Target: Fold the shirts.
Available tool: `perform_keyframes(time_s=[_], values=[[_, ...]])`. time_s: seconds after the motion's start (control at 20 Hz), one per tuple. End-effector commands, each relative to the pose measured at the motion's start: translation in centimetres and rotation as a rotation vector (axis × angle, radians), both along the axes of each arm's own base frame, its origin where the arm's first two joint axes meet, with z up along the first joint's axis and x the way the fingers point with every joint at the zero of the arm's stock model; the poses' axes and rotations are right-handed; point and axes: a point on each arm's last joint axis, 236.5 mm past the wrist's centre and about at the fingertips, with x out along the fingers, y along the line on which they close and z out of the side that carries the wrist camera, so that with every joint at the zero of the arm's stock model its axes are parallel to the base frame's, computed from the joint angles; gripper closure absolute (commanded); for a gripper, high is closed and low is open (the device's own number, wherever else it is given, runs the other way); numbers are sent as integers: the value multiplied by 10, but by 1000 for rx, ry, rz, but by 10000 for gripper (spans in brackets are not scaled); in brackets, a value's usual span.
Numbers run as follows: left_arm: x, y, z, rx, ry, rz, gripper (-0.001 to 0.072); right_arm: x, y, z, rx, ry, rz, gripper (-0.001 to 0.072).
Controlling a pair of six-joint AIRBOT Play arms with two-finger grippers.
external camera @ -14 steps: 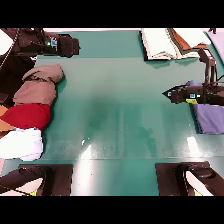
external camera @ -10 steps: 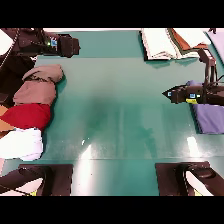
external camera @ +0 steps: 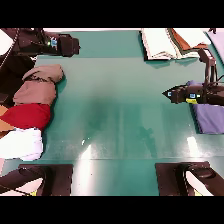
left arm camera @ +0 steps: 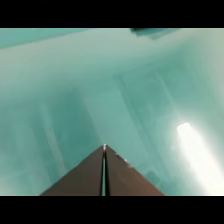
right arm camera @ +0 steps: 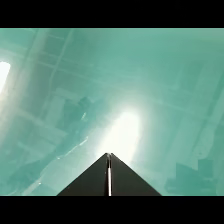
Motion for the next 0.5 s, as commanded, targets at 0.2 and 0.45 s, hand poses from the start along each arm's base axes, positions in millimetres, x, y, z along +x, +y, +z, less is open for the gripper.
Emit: perform_keyframes(time_s=[0.2,0.45], values=[[60,102,-13,279,-115,303,127,4,-1,3,4,-20,-12,693],[103,221,-141,394,223,515,127,4,-1,3,4,-20,-11,693]])
